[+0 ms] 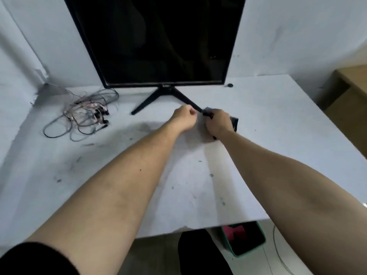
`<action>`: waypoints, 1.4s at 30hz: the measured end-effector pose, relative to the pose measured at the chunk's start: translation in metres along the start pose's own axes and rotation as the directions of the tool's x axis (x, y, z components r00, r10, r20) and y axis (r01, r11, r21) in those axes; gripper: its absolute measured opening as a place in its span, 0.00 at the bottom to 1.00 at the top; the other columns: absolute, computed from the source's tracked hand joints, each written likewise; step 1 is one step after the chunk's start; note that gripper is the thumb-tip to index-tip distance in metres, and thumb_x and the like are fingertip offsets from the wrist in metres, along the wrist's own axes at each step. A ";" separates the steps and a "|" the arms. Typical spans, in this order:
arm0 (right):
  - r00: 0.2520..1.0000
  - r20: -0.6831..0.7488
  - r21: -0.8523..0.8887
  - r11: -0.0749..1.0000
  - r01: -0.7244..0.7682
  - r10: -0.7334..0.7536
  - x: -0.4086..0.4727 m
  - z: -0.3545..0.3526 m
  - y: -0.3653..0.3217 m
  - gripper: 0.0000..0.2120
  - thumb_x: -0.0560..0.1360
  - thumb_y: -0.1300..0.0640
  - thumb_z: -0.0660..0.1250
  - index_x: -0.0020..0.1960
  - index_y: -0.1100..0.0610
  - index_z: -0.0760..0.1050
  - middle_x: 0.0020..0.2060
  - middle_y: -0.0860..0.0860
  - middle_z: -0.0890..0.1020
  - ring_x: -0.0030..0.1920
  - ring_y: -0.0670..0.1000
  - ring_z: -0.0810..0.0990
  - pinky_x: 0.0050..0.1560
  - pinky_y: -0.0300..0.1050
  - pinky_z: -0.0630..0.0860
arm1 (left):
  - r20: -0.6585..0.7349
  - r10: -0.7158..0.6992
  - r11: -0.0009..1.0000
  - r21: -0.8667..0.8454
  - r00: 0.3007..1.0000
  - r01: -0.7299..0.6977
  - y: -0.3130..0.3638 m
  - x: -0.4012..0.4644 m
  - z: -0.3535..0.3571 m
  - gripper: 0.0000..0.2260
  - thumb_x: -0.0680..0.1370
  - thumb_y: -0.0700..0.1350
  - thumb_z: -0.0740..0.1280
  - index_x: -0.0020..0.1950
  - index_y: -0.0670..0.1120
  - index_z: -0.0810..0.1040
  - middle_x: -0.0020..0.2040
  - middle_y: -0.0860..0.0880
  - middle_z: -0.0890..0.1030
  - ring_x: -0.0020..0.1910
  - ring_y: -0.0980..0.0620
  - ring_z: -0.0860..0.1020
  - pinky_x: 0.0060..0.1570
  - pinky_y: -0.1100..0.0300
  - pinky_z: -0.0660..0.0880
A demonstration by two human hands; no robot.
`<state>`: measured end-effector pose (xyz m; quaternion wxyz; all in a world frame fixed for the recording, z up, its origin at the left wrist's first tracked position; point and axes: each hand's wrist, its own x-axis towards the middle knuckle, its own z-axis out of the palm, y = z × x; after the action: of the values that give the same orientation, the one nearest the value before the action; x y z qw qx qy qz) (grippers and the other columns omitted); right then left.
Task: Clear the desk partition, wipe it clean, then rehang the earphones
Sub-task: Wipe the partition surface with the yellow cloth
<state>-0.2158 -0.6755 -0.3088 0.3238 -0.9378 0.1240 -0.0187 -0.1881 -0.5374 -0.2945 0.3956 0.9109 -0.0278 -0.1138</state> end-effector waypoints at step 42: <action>0.782 0.468 0.575 0.814 0.084 -0.411 0.026 -0.043 -0.396 0.26 0.71 0.44 0.75 0.62 0.56 0.75 0.54 0.50 0.79 0.54 0.49 0.77 0.58 0.45 0.74 | 0.192 -0.304 0.707 -0.611 0.933 0.356 -0.006 -0.048 -0.452 0.21 0.74 0.59 0.70 0.55 0.42 0.82 0.47 0.42 0.84 0.39 0.47 0.82 0.42 0.58 0.77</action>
<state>-0.1080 -0.4068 -0.0333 0.5829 -0.7820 -0.1187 0.1864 -0.1318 -0.2037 0.0088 0.6519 0.7076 0.1605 -0.2204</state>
